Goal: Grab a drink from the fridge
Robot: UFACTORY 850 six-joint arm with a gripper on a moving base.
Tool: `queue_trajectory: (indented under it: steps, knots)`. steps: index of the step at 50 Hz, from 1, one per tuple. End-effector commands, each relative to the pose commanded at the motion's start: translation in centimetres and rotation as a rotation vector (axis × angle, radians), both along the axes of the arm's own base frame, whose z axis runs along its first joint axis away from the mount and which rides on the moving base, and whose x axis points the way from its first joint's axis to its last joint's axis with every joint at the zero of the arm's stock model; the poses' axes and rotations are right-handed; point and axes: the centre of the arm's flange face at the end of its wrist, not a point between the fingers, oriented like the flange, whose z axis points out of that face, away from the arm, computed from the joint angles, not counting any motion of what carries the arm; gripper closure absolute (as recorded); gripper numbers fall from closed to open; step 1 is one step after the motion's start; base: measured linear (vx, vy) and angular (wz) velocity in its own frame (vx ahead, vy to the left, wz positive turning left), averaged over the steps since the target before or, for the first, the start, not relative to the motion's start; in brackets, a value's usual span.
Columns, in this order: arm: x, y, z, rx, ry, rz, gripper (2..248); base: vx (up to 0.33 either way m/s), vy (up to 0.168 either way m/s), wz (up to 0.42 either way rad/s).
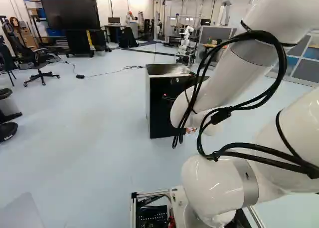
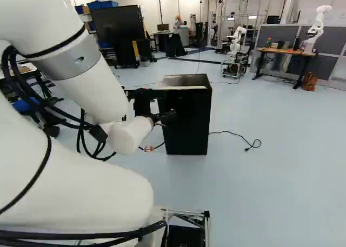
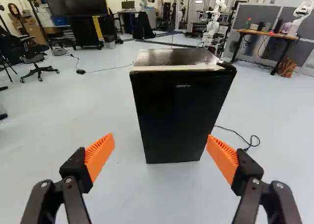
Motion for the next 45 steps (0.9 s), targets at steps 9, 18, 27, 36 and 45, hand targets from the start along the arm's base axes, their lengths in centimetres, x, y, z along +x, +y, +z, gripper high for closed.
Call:
queue_trajectory:
  steps: [9,18,27,36,45]
  knots:
    - [0.00,0.00,0.00,0.000,0.000,0.000,3,0.069,0.038,-0.026]
    - [0.00,0.00,0.00,0.000,0.000,0.000,3,0.078,0.062,-0.016]
    - [0.00,0.00,0.00,0.000,0.000,0.000,3,0.085,0.070,-0.021]
    - [0.00,0.00,0.00,0.000,0.000,0.000,3,0.084,0.074,-0.018]
    - [0.00,0.00,0.00,0.000,0.000,0.000,3,0.089,0.077,-0.019]
